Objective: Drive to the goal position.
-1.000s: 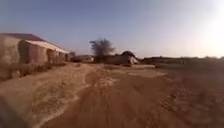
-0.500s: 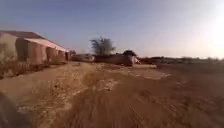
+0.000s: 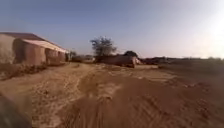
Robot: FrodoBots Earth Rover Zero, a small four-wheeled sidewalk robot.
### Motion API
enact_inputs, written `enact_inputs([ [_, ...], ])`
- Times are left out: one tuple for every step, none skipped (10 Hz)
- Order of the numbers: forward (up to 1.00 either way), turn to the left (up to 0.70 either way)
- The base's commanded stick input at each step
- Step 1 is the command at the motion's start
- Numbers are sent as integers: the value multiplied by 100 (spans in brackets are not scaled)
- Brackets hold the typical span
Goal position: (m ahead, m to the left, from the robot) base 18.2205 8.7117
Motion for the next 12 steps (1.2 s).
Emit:
enact_inputs([
  [70, 0],
  [70, 0],
  [70, 0],
  [70, 0],
  [70, 0],
  [70, 0],
  [70, 0],
  [70, 0],
  [70, 0],
  [70, 0],
  [70, 0],
  [70, 0],
])
